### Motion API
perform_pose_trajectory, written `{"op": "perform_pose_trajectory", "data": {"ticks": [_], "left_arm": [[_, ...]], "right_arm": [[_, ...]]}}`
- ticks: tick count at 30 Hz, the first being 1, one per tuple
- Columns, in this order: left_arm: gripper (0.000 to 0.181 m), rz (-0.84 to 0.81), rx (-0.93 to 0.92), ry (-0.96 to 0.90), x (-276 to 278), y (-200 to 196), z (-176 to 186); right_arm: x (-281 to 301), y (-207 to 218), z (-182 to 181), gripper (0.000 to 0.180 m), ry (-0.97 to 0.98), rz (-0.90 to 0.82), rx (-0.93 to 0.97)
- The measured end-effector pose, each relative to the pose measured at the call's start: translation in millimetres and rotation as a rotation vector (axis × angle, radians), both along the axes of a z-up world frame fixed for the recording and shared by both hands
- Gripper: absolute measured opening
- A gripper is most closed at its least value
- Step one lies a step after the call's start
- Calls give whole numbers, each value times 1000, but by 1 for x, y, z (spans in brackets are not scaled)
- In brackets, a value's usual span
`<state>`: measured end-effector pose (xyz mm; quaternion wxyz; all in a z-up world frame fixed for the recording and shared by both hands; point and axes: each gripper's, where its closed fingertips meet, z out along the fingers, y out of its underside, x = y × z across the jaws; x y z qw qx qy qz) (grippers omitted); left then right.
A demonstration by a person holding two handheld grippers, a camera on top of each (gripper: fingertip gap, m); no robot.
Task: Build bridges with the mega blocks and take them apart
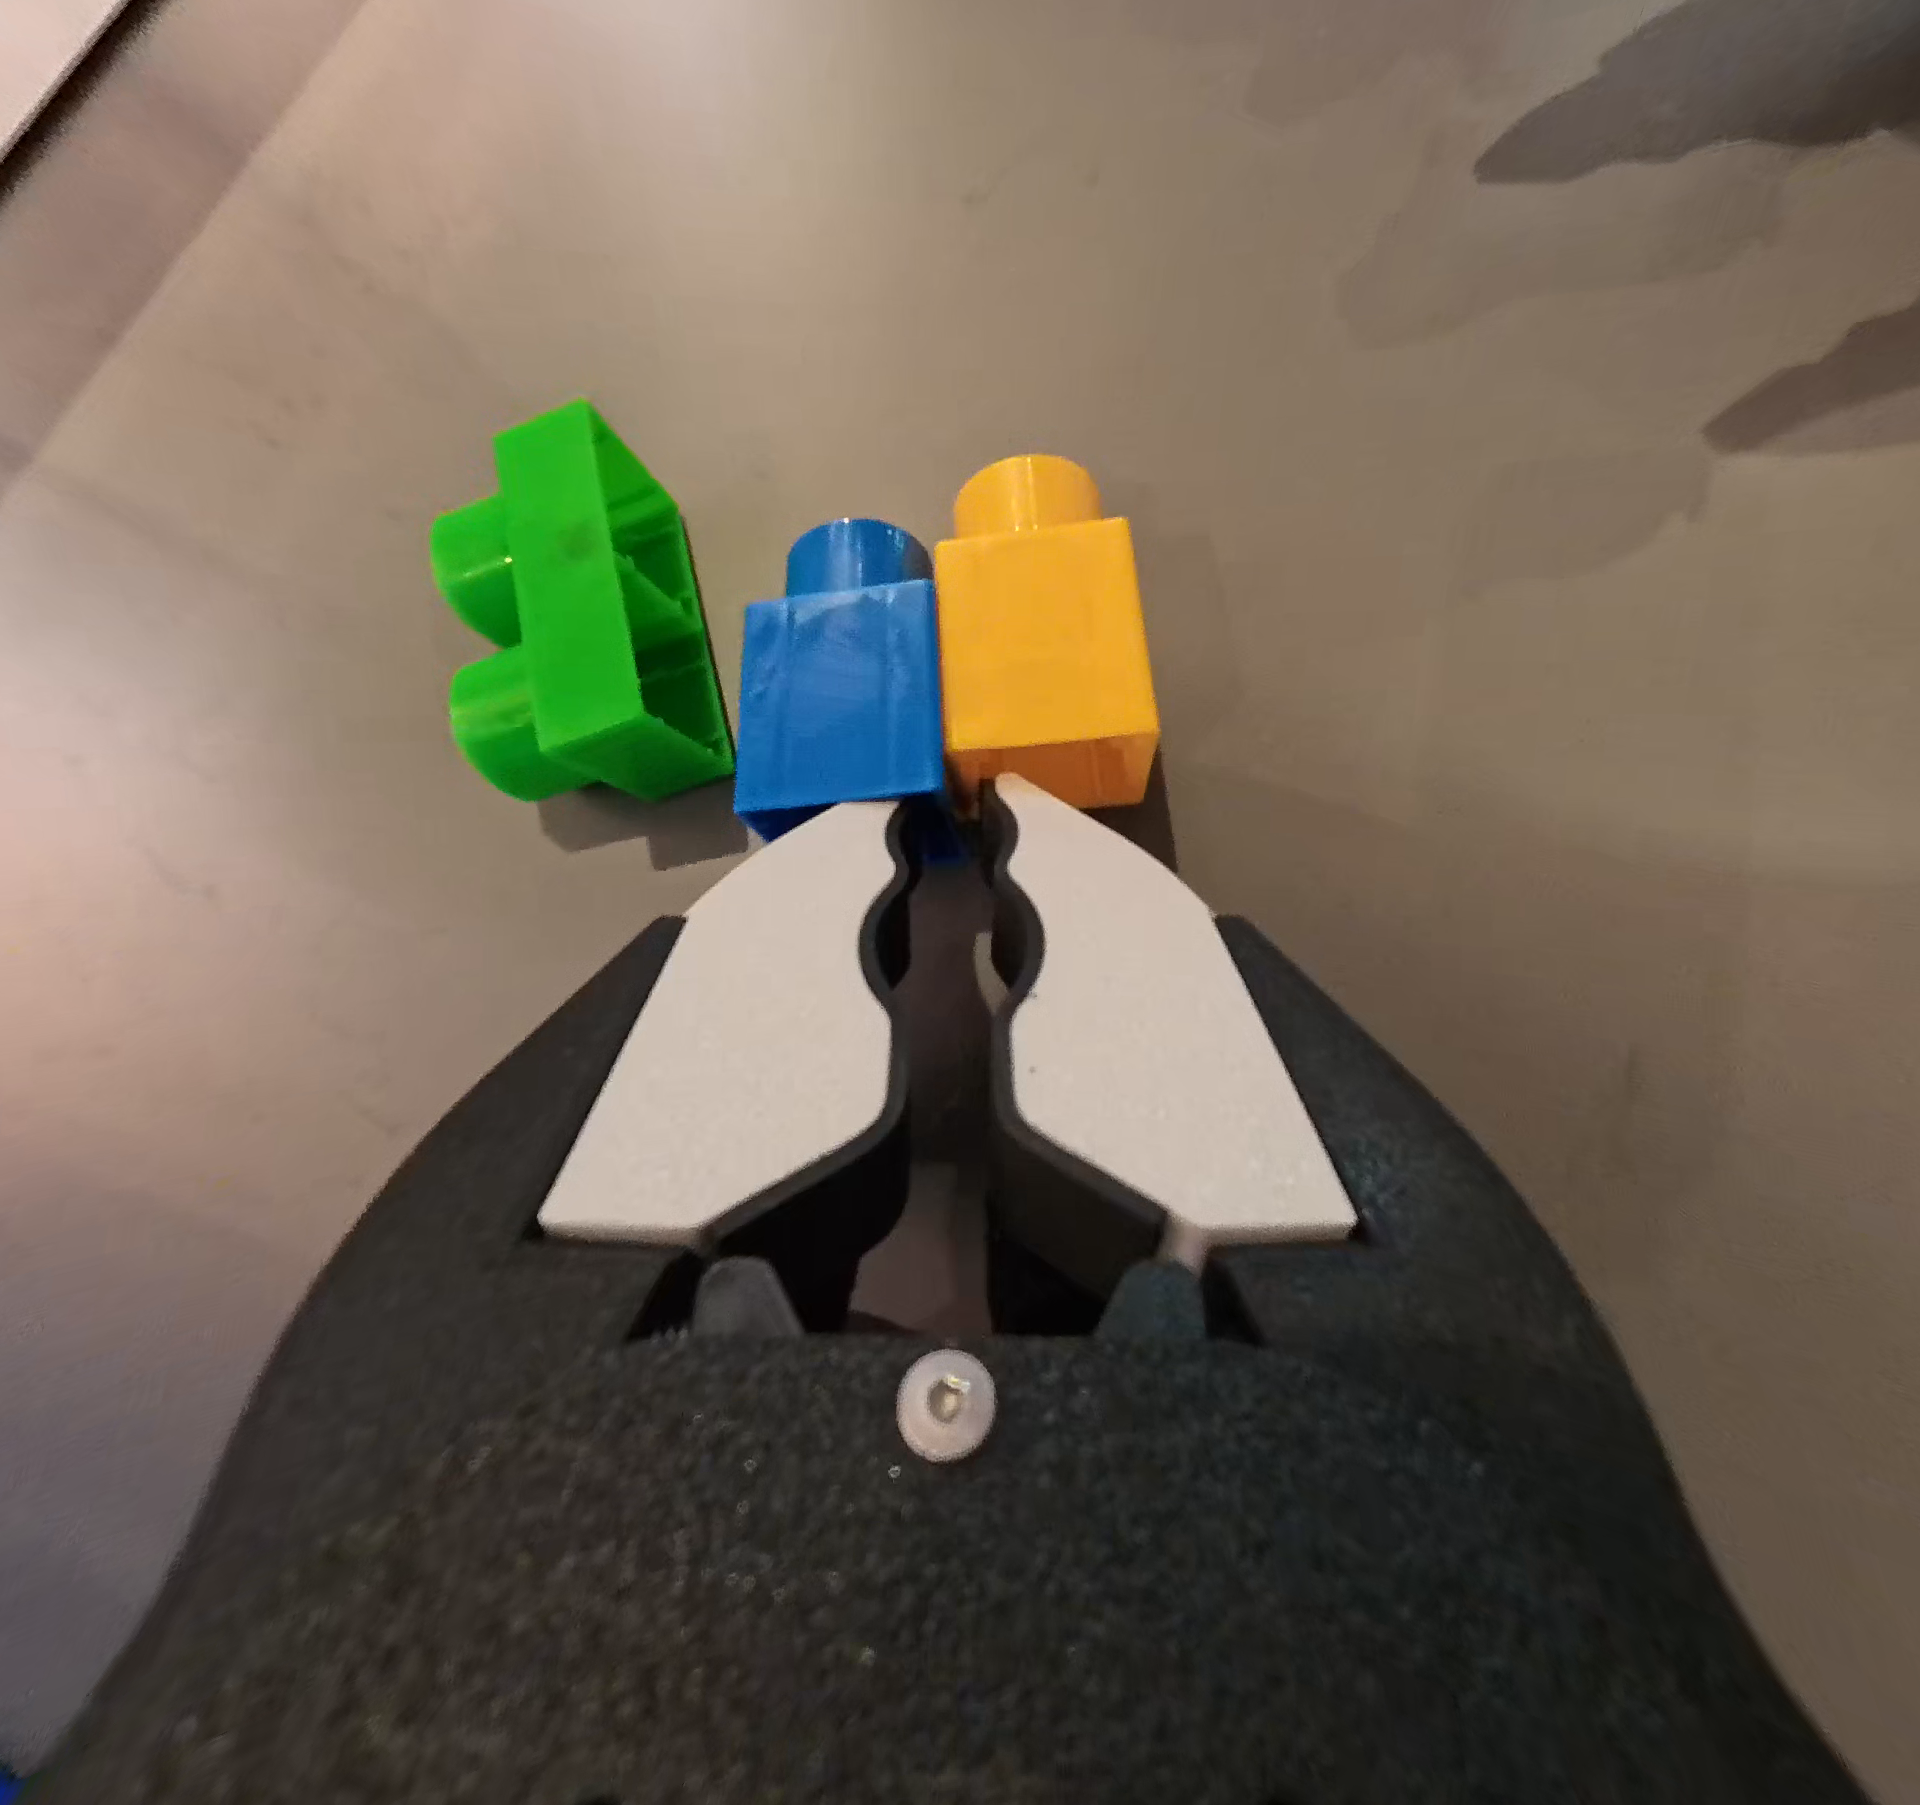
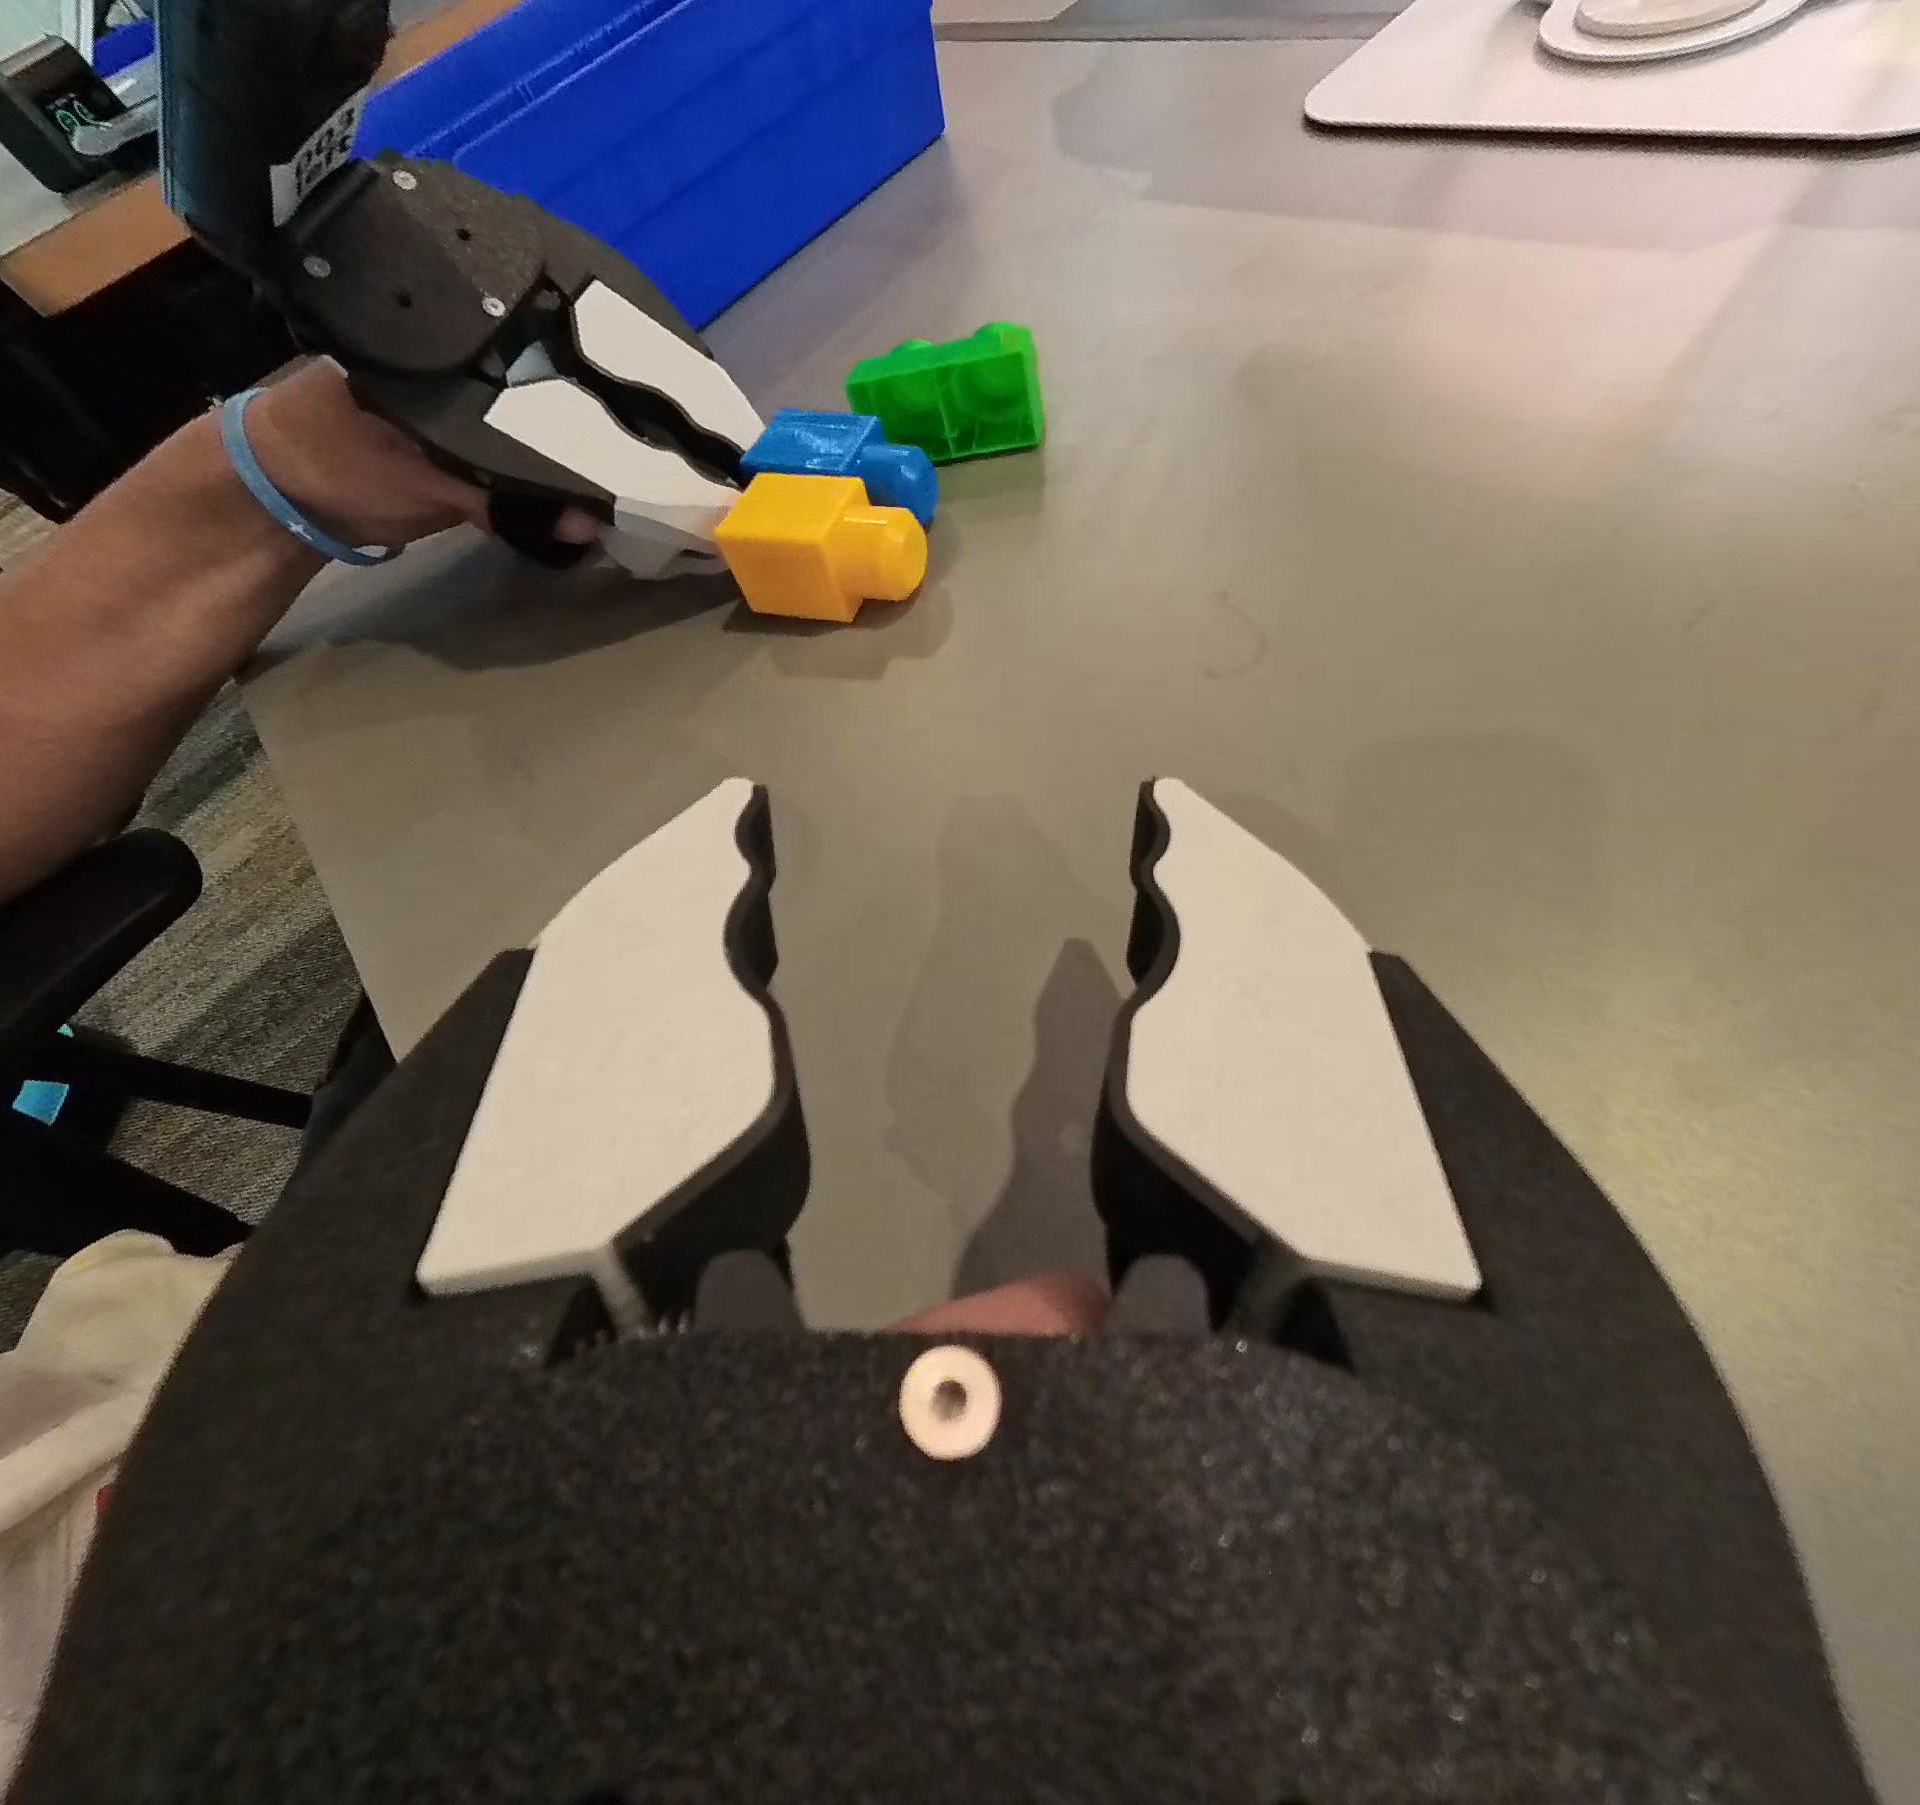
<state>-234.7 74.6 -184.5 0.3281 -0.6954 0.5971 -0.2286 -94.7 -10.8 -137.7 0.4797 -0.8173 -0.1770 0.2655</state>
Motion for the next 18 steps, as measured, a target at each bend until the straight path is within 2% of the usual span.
{"op": "perform_pose_trajectory", "data": {"ticks": [5,8,18], "left_arm": [[11,8,0,16,2,-2,-2],[24,8,-7,22,2,-4,-3],[35,28,-20,30,8,-5,-5]], "right_arm": [[1,-1,0,66,2,0,-3],[1,-2,-1,66,-1,1,-3],[0,-4,0,66,-6,7,-3]]}}
